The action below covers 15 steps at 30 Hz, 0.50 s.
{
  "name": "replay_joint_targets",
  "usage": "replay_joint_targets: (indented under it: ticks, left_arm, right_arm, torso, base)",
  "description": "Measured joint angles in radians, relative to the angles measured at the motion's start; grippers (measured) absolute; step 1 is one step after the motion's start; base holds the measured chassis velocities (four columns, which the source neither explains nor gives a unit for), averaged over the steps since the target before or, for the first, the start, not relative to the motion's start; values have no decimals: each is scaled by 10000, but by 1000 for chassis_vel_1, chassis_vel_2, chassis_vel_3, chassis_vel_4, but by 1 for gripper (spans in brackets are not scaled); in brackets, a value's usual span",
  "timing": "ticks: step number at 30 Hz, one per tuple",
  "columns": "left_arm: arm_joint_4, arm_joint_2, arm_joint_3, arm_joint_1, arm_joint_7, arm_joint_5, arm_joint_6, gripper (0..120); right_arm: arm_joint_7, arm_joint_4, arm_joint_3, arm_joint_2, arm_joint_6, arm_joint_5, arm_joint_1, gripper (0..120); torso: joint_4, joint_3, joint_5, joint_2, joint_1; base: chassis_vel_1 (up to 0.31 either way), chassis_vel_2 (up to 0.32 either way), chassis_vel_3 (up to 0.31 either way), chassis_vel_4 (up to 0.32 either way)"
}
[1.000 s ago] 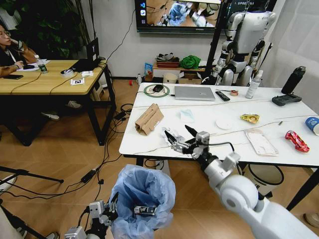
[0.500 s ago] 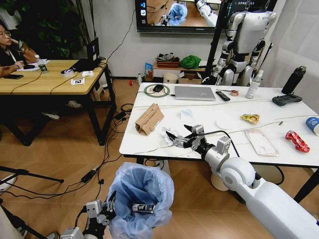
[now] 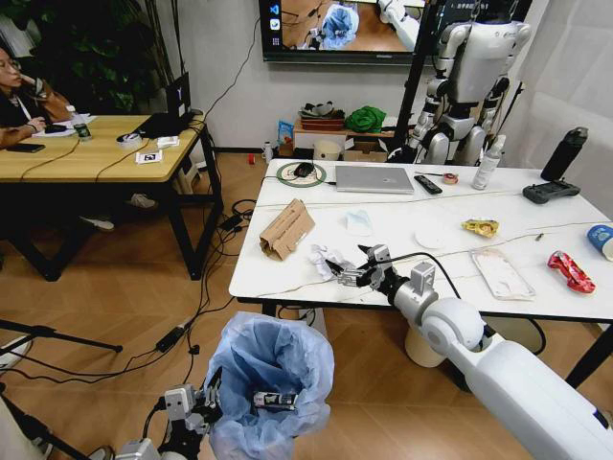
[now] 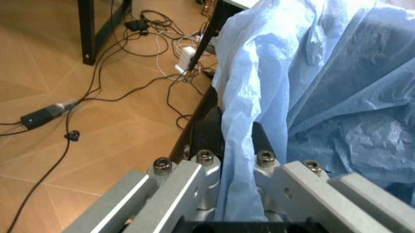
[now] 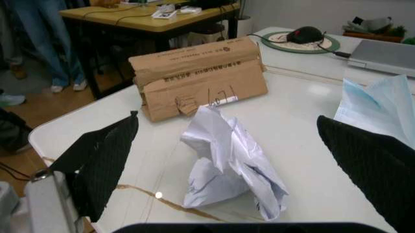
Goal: Pick up the trash bin and place the trash from the table into it.
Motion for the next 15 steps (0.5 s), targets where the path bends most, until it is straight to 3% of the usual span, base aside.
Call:
replay_joint_targets:
  ticks: [12, 15]
  left_arm:
    - [-13, 53, -124, -14, -3, -119, 0, 0]
    - [-26, 71, -125, -11, -4, -149, 2, 0]
  right_arm:
    - [-351, -1261, -876, 313, 213, -365, 765, 99]
    - [-370, -1680, -950, 427, 302, -370, 1037, 89]
  torso:
    - [0, -1, 1, 0, 0]
    - [1, 0, 0, 0, 0]
  base:
    - [0, 0, 0, 0]
    - [0, 0, 0, 0]
